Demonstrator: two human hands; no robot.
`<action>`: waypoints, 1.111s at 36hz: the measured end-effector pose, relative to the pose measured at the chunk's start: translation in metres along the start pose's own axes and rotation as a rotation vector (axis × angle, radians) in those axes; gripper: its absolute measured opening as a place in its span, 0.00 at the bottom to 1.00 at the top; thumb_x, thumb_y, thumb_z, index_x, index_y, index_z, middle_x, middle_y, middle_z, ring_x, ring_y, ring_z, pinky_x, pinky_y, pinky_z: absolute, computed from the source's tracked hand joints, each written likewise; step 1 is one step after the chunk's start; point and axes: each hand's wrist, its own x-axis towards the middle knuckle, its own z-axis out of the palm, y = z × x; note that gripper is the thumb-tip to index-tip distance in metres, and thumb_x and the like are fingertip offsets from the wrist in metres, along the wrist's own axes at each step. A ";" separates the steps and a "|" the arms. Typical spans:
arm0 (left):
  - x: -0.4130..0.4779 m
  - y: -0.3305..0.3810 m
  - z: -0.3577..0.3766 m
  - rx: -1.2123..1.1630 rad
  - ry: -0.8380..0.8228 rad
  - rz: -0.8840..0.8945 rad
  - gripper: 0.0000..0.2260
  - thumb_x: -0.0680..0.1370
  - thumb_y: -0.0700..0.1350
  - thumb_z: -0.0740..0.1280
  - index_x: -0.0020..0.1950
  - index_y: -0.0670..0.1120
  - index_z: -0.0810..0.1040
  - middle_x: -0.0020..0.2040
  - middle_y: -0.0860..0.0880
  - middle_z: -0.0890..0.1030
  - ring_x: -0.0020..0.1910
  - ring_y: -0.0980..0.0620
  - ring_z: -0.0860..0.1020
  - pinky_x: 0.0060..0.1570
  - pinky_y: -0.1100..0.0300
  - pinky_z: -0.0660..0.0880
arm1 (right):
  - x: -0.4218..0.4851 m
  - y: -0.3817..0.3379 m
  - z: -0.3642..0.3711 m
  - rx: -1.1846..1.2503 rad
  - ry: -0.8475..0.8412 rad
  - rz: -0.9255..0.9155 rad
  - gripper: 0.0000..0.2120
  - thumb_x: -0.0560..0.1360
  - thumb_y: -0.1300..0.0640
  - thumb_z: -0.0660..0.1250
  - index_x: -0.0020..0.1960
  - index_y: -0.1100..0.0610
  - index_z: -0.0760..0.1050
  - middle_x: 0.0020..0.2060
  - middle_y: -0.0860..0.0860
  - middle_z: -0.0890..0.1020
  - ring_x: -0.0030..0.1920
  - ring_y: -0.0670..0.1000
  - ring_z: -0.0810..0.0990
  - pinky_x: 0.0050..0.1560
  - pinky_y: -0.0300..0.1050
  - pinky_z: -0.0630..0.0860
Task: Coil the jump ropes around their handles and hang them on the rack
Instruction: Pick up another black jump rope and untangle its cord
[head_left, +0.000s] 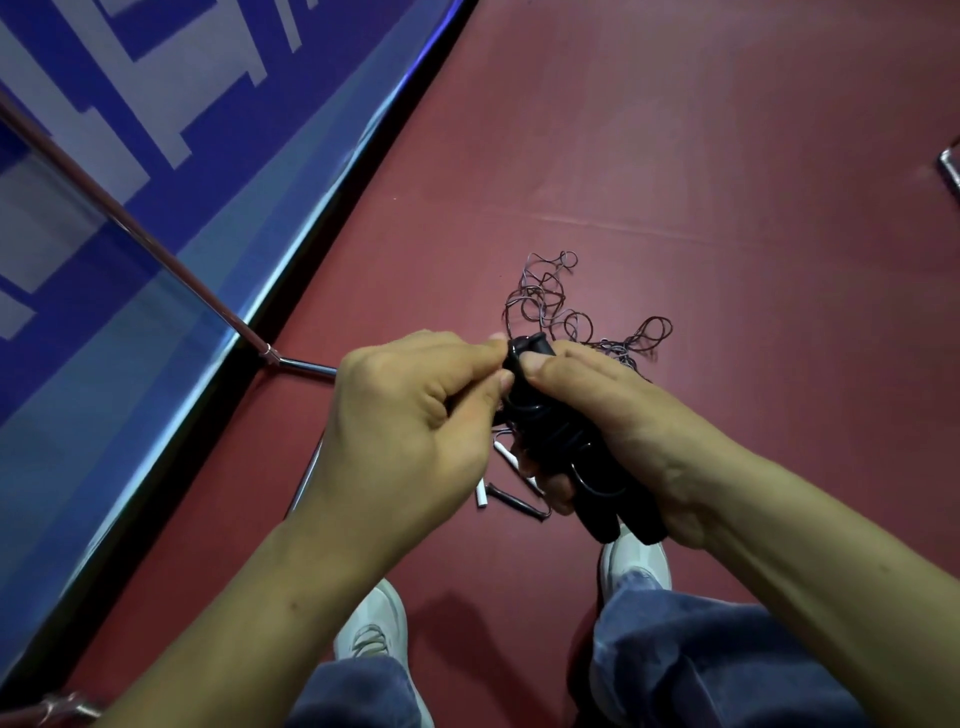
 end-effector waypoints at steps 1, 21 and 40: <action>0.001 0.000 -0.002 -0.021 -0.027 -0.016 0.05 0.77 0.39 0.72 0.50 0.44 0.87 0.34 0.50 0.80 0.35 0.51 0.78 0.38 0.55 0.74 | 0.005 -0.002 0.000 -0.010 0.015 -0.004 0.19 0.81 0.48 0.66 0.57 0.65 0.70 0.36 0.63 0.79 0.32 0.61 0.72 0.31 0.48 0.71; 0.010 -0.004 -0.013 -0.172 -0.229 -0.068 0.09 0.75 0.33 0.74 0.49 0.41 0.76 0.35 0.51 0.84 0.35 0.51 0.84 0.37 0.54 0.79 | 0.004 -0.001 -0.002 0.013 -0.052 0.101 0.22 0.81 0.42 0.64 0.60 0.62 0.72 0.33 0.64 0.79 0.25 0.55 0.73 0.33 0.48 0.74; 0.012 -0.007 -0.011 -0.376 -0.540 -0.242 0.18 0.79 0.33 0.69 0.56 0.57 0.84 0.44 0.51 0.87 0.43 0.53 0.86 0.47 0.60 0.82 | 0.005 0.004 -0.009 -0.146 -0.034 0.122 0.16 0.83 0.50 0.62 0.60 0.62 0.73 0.36 0.67 0.79 0.27 0.57 0.72 0.30 0.49 0.73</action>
